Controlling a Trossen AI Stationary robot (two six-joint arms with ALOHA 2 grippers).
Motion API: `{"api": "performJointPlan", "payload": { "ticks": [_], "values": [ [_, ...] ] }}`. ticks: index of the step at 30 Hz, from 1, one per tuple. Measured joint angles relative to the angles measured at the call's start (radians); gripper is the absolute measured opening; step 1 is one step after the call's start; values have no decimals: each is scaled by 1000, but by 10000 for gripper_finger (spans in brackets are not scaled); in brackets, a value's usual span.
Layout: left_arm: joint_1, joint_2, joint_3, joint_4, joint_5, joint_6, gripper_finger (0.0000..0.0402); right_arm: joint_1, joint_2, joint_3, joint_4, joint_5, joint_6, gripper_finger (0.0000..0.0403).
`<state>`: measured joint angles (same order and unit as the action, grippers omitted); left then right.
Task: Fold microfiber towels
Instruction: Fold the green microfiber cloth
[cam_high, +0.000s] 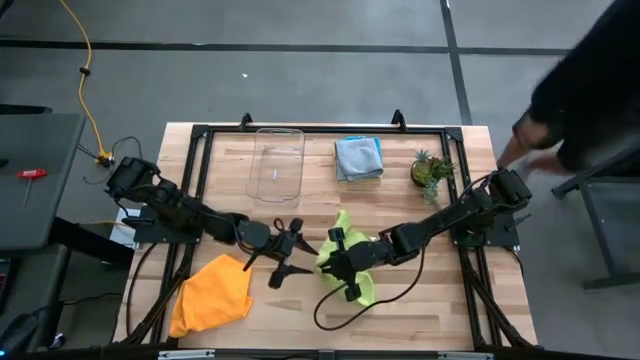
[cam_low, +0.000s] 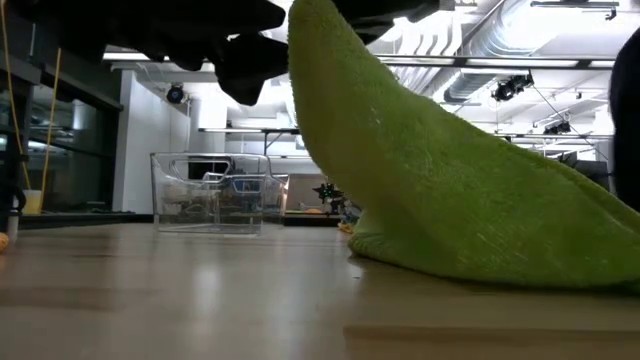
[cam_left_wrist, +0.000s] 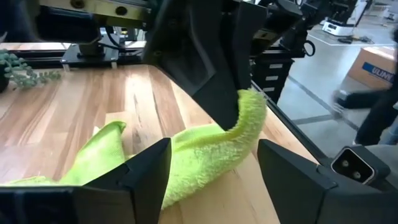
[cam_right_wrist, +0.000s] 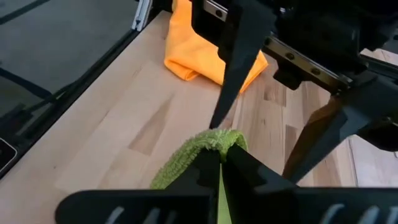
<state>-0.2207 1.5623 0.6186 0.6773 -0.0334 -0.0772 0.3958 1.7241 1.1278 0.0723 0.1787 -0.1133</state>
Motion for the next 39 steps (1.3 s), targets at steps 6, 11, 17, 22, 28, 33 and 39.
{"api": "performJointPlan", "payload": {
  "ticks": [6, 11, 17, 22, 28, 33, 39],
  "values": [
    [-4, 0, 0, 43, 99, 1, 235, -3, 0, 0, 7, -1, 0, 0],
    [-3, 0, 0, 64, 51, 1, 235, -3, 0, 0, 56, -35, -32, 0],
    [-4, 0, 0, 62, 39, 2, 235, -3, 0, 0, 83, -36, -53, 0],
    [-3, 0, 0, 62, 108, 25, 233, -5, 0, 0, 84, -25, -52, 0],
    [-3, 0, 0, 61, 112, 27, 188, -5, 0, 0, 85, -24, -52, 0],
    [-3, 0, 0, 61, 111, 43, 103, -11, 0, 0, 86, -26, -52, 0],
    [-1, 0, -2, 51, 101, 92, 8, -13, -2, 0, 82, 47, 31, 4]
  ]
}}
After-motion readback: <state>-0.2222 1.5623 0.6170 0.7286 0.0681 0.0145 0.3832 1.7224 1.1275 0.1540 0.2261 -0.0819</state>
